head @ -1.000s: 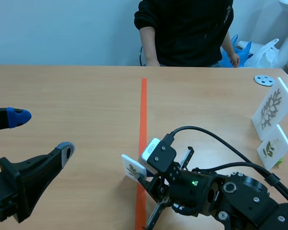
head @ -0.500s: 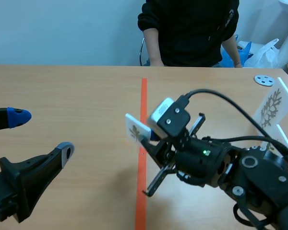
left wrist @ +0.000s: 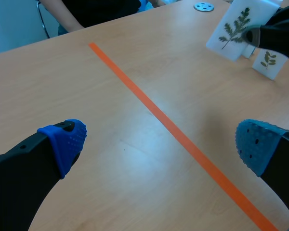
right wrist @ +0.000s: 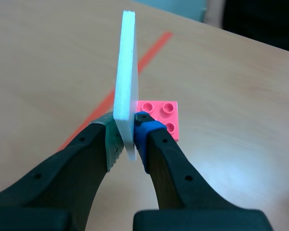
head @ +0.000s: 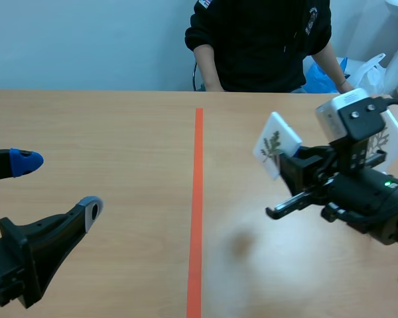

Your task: Sort the leaf by its shape. The table is split by an orange tape line. A compound leaf with several leaflets goes to the left side, a simple leaf with one blade goes to the right side. Return to the home posture when a red brick is placed on the table.

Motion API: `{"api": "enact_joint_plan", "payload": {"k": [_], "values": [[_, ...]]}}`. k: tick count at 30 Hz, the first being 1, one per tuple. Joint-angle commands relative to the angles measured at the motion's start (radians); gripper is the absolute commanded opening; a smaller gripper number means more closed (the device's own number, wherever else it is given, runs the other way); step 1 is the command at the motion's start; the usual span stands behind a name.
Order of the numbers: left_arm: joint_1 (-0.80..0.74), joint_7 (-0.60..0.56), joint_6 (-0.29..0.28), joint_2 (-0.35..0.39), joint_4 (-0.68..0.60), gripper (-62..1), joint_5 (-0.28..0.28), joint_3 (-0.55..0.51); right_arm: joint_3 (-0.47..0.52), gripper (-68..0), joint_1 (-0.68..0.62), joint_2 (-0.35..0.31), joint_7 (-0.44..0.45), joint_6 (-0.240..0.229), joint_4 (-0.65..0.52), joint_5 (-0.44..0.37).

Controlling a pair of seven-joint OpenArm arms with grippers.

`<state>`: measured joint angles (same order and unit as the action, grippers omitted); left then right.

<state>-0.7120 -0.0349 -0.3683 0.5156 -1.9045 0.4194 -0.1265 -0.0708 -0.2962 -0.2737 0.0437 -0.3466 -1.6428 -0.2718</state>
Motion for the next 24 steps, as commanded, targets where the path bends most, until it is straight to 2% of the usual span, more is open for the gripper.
{"api": "enact_joint_plan", "payload": {"k": [1, 4, 7, 20, 24], "values": [[-0.002, -0.017, -0.002, -0.003, -0.023, 1.4, 0.007, 0.005, 0.031, -66.0, 0.016, -0.003, 0.002, 0.027, 0.002, -0.03], [-0.002, -0.017, -0.002, -0.003, -0.023, 1.4, 0.007, 0.005, 0.078, -66.0, 0.02, -0.003, 0.0, 0.066, 0.024, -0.061], [-0.002, -0.017, -0.002, -0.003, -0.023, 1.4, 0.007, 0.005, 0.092, -66.0, 0.043, -0.003, 0.0, 0.071, 0.076, -0.063], [-0.002, -0.018, -0.002, -0.006, -0.023, 1.4, 0.007, 0.005, 0.092, -66.0, 0.201, 0.005, 0.041, 0.127, 0.402, -0.06], [-0.002, -0.018, -0.002, -0.009, -0.023, 1.4, 0.007, 0.005, 0.092, -66.0, 0.226, 0.021, 0.061, 0.167, 0.472, -0.047]]}}
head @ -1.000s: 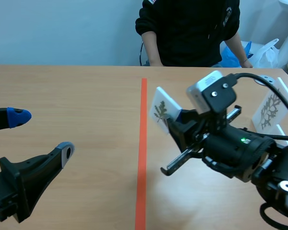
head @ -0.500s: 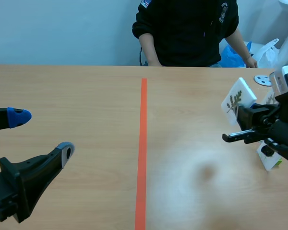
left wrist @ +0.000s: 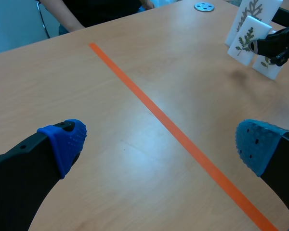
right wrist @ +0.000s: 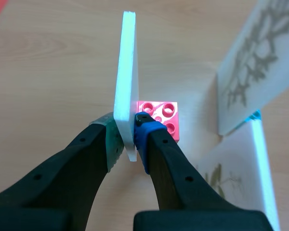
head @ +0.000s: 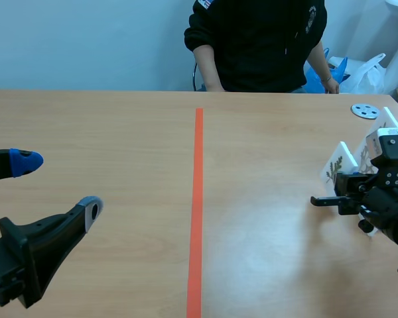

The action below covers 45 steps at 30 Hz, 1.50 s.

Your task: Sort the leaf by its shape. The table is split by an orange tape line. A compound leaf with several leaflets goes to the left side, a simple leaf with one blade goes to the right side. Return to the home posture when a red brick is placed on the table.

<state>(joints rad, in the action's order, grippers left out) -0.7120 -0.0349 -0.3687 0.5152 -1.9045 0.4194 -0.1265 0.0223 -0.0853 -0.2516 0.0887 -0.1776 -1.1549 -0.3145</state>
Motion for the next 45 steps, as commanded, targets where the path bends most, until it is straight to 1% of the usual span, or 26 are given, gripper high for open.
{"api": "enact_joint_plan", "payload": {"k": [1, 5, 8, 9, 15, 18, 21, 22, 23, 26, 29, 31, 35, 36, 41, 43, 45], "values": [[-0.002, -0.018, -0.001, -0.012, -0.023, 1.4, 0.007, 0.005, -0.001, -66.0, 0.019, 0.003, 0.019, 0.0, -0.002, -0.003], [-0.002, -0.018, -0.001, -0.028, -0.023, 1.4, 0.007, 0.005, -0.001, -66.0, 0.021, 0.015, 0.042, 0.007, 0.036, 0.0], [-0.002, -0.017, -0.002, -0.033, -0.023, 1.4, 0.007, 0.005, -0.001, -66.0, 0.021, 0.019, 0.048, 0.034, 0.055, 0.014], [-0.002, -0.017, -0.002, -0.033, -0.023, 1.4, 0.007, 0.005, -0.001, -66.0, 0.021, 0.019, 0.048, 0.036, 0.06, 0.022], [-0.002, -0.018, -0.001, -0.033, -0.023, 1.4, 0.007, 0.005, -0.001, -61.3, 0.019, 0.019, 0.049, 0.036, 0.075, 0.023], [-0.002, -0.017, -0.001, -0.033, -0.023, 1.4, 0.006, 0.005, -0.001, -53.8, 0.019, 0.019, 0.056, 0.036, 0.075, 0.023], [-0.002, -0.017, -0.001, -0.033, -0.023, 1.4, 0.006, 0.005, -0.001, -40.9, 0.019, 0.019, 0.073, 0.035, 0.075, 0.023], [-0.002, -0.017, -0.001, -0.033, -0.023, 1.4, 0.006, 0.005, -0.001, -37.5, 0.019, 0.019, 0.081, 0.035, 0.075, 0.023], [-0.002, -0.017, -0.001, -0.033, -0.023, 1.4, 0.006, 0.005, -0.001, -35.8, 0.019, 0.018, 0.089, 0.035, 0.073, 0.023], [-0.002, -0.017, -0.001, -0.033, -0.023, 1.4, 0.006, 0.005, -0.001, -35.3, 0.018, 0.01, 0.093, 0.028, 0.049, 0.022], [-0.002, -0.017, -0.001, -0.033, -0.023, 1.4, 0.006, 0.005, 0.01, -35.3, 0.013, 0.005, 0.084, 0.027, -0.009, 0.022], [-0.002, -0.017, -0.001, -0.032, -0.023, 1.4, 0.006, 0.005, 0.029, -35.4, 0.006, 0.005, 0.06, 0.024, -0.062, 0.019], [-0.002, -0.017, -0.001, -0.032, -0.023, 1.4, 0.006, 0.005, 0.068, -35.4, -0.032, 0.005, 0.0, 0.019, -0.217, -0.009], [-0.002, -0.017, -0.001, -0.032, -0.023, 1.4, 0.006, 0.005, 0.078, -35.3, -0.047, 0.004, -0.014, 0.013, -0.265, -0.015], [-0.002, -0.017, -0.001, -0.032, -0.023, 1.4, 0.006, 0.005, 0.128, -34.6, -0.132, -0.023, -0.054, -0.048, -0.488, -0.038], [-0.002, -0.017, -0.001, -0.032, -0.023, 1.4, 0.006, 0.005, 0.143, -28.6, -0.166, -0.041, -0.07, -0.084, -0.558, -0.04], [-0.002, -0.017, -0.001, -0.032, -0.023, 1.4, 0.006, 0.005, 0.152, -22.2, -0.201, -0.063, -0.089, -0.12, -0.615, -0.065]]}}
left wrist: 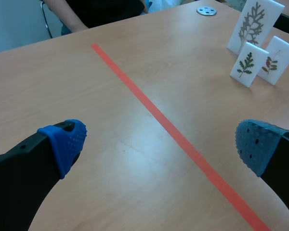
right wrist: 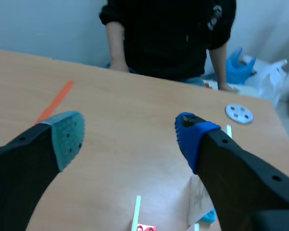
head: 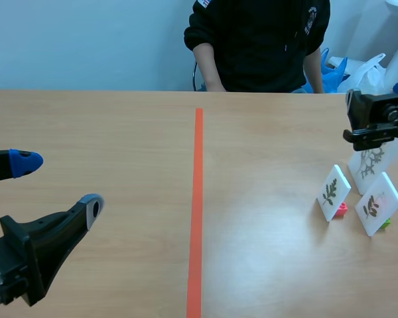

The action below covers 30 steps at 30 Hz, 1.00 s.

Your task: Sort the leaf by its shape. The table is split by an orange tape line. A compound leaf with several leaflets goes to the left side, a simple leaf with one blade goes to the right side. Return to the home posture when a red brick is placed on the table.

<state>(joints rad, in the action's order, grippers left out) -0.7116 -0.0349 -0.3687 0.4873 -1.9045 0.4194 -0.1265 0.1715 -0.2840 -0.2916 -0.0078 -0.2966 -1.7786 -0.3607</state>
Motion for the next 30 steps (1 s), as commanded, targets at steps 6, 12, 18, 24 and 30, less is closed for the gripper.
{"api": "enact_joint_plan", "payload": {"k": [6, 12, 18, 24, 30], "values": [[-0.002, -0.016, -0.001, -0.004, -0.023, 1.4, 0.006, 0.004, 0.007, -1.7, -0.125, -0.086, -0.025, -0.117, -0.088, -0.11], [-0.002, -0.01, -0.001, -0.004, -0.023, 1.4, 0.006, 0.004, 0.007, 0.4, -0.246, -0.099, -0.086, -0.196, -0.161, -0.194], [-0.002, 0.003, -0.001, -0.004, -0.023, 1.4, 0.006, 0.004, 0.007, 0.4, -0.328, -0.099, -0.106, -0.206, -0.214, -0.224], [-0.002, 0.003, -0.001, -0.004, -0.023, 1.4, 0.006, 0.004, 0.007, 0.4, -0.334, -0.098, -0.11, -0.206, -0.214, -0.224], [-0.002, 0.003, -0.001, -0.004, -0.023, 1.4, 0.006, 0.004, 0.007, 0.4, -0.334, -0.098, -0.098, -0.206, -0.214, -0.224]]}}
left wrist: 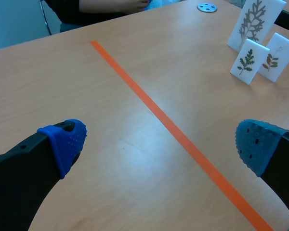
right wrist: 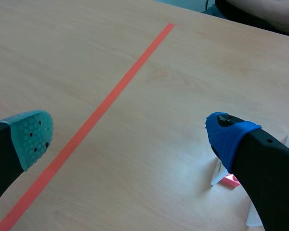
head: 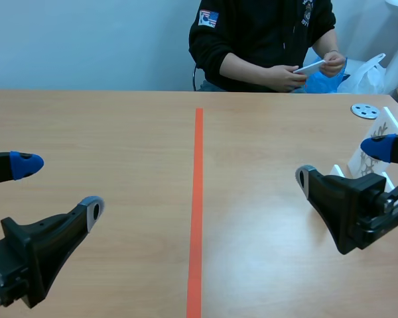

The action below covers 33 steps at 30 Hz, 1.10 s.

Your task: Sort the leaf by its shape. The table is split by an orange tape line. A compound leaf with several leaflets goes to the left side, a simple leaf with one blade goes to the right side. Return to the home posture when a red brick is placed on the table.

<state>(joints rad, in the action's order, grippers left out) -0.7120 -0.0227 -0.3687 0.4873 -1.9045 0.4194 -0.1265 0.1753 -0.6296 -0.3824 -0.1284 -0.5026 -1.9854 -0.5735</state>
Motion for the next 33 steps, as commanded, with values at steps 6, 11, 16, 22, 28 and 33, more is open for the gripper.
{"api": "enact_joint_plan", "payload": {"k": [6, 11, 16, 22, 28, 33], "values": [[-0.002, -0.01, -0.001, -0.004, -0.023, 1.4, 0.006, 0.004, 0.003, 0.4, 0.012, -0.008, 0.029, 0.0, -0.007, -0.011], [-0.002, -0.01, -0.001, -0.004, -0.023, 1.4, 0.006, 0.004, 0.003, 0.4, 0.012, -0.008, 0.029, 0.001, -0.007, -0.01], [-0.002, -0.002, -0.001, -0.004, -0.023, 1.4, 0.006, 0.004, 0.003, 0.4, 0.012, -0.008, 0.029, 0.001, -0.007, -0.01], [-0.002, -0.001, -0.001, -0.004, -0.023, 1.4, 0.006, 0.004, 0.003, 0.4, 0.012, -0.008, 0.029, 0.001, -0.007, -0.01], [-0.002, 0.024, -0.001, -0.004, -0.023, 1.4, 0.006, 0.004, 0.003, 0.4, 0.012, -0.008, 0.029, 0.001, -0.007, -0.01], [-0.002, 0.024, -0.001, -0.004, -0.023, 1.4, 0.006, 0.004, 0.003, 0.4, 0.012, -0.008, 0.029, 0.008, -0.007, -0.01]]}}
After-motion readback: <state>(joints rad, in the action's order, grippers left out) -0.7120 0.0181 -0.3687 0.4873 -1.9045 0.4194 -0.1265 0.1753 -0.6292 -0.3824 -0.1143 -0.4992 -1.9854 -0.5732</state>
